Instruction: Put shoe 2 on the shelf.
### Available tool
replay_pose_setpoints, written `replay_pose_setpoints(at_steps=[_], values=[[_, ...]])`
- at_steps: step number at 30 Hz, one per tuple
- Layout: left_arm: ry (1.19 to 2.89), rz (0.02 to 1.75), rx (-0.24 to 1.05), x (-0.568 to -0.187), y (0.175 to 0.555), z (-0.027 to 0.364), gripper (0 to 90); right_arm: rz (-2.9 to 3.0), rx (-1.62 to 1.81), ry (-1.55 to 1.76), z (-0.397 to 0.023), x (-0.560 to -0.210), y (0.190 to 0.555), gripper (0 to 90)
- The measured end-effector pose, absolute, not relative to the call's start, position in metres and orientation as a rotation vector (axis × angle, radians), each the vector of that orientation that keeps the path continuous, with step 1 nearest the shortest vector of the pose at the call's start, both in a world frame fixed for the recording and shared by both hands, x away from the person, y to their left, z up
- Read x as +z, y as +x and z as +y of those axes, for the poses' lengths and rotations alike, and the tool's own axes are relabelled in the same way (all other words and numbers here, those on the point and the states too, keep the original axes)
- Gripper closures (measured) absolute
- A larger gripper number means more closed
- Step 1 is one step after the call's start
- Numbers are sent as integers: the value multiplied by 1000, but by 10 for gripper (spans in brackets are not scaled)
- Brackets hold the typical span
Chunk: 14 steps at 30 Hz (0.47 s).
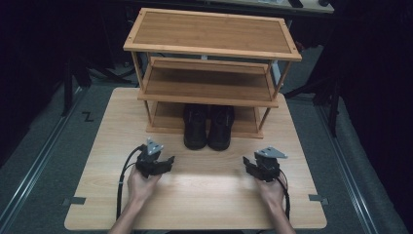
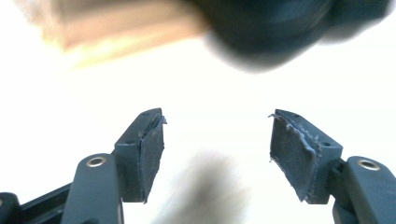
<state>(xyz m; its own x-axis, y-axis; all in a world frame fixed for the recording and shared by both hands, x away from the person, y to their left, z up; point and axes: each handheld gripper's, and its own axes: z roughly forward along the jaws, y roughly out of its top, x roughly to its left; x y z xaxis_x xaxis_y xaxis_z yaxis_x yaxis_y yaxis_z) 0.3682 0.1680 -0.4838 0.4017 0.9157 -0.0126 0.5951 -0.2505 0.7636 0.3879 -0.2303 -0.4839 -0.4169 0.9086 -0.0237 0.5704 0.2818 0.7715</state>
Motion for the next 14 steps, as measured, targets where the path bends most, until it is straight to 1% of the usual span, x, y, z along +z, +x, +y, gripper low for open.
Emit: replay_pose_setpoints(at_steps=[1, 2, 3, 5, 6, 9, 14], values=[[1954, 1342, 604, -495, 360, 182, 348, 2083, 951, 1353, -240, -489, 386, 472], [1954, 1342, 604, -495, 360, 182, 344, 2073, 934, 1379, -247, -493, 384, 468], [1960, 1384, 632, -503, 354, 192, 339, 2066, 910, 1392, -255, -498, 383, 459], [1942, 1399, 613, -511, 352, 200, 322, 2072, 881, 1417, -263, -504, 382, 426], [1918, 1397, 618, -513, 350, 203, 298, 2064, 899, 1420, -268, -506, 381, 421], [1915, 1409, 623, -513, 349, 207, 293, 2051, 887, 1435, -274, -506, 379, 384], [1915, 1409, 622, -513, 349, 207, 289, 2053, 882, 1435, -274, -507, 379, 350]])
